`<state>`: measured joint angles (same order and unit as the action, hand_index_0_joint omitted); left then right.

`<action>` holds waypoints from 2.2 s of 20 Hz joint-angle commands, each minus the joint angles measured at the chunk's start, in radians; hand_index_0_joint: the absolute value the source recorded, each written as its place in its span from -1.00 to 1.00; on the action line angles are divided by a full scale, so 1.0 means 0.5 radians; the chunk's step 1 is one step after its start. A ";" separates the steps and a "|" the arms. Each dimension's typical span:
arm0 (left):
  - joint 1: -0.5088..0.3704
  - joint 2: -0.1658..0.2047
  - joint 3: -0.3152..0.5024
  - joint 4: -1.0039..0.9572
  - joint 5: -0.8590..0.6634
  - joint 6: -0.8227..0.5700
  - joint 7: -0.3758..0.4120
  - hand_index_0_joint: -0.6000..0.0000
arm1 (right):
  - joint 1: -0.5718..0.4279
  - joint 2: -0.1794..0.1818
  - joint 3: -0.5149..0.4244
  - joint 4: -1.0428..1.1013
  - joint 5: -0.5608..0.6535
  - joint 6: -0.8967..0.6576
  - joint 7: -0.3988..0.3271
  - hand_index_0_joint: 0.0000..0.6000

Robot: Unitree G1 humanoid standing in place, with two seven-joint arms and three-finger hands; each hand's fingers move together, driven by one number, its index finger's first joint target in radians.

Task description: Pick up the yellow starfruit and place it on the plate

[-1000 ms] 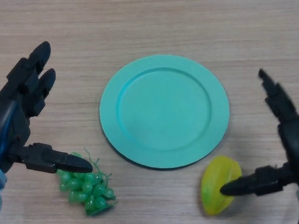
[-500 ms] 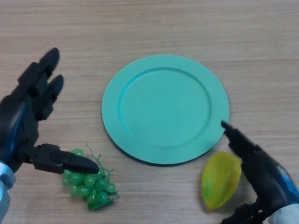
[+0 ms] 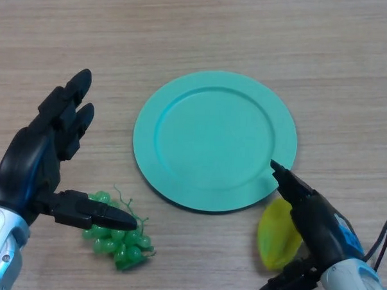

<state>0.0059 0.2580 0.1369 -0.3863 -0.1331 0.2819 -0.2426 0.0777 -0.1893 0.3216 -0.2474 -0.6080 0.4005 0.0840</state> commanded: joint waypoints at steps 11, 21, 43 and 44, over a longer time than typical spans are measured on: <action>-0.013 0.042 0.171 -0.120 -0.088 -0.243 0.077 1.00 | 0.031 -0.033 -0.169 -0.268 0.199 -0.136 0.155 1.00; -0.010 0.049 0.189 -0.173 -0.115 -0.198 0.069 1.00 | -0.093 -0.080 -0.565 -0.559 0.451 -0.108 0.393 1.00; -0.119 0.041 0.066 -0.161 -0.132 -0.253 0.149 1.00 | -0.276 -0.115 -0.614 -0.762 0.392 -0.418 0.682 -1.00; -0.127 0.037 0.053 -0.177 -0.113 -0.267 0.153 1.00 | -0.257 -0.111 -0.621 -0.786 0.531 -0.416 0.638 -1.00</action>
<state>-0.0237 0.2518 0.1167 -0.4176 -0.1850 0.2912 -0.1863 -0.0271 -0.2430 0.0541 -0.5677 -0.3953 0.2912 0.4496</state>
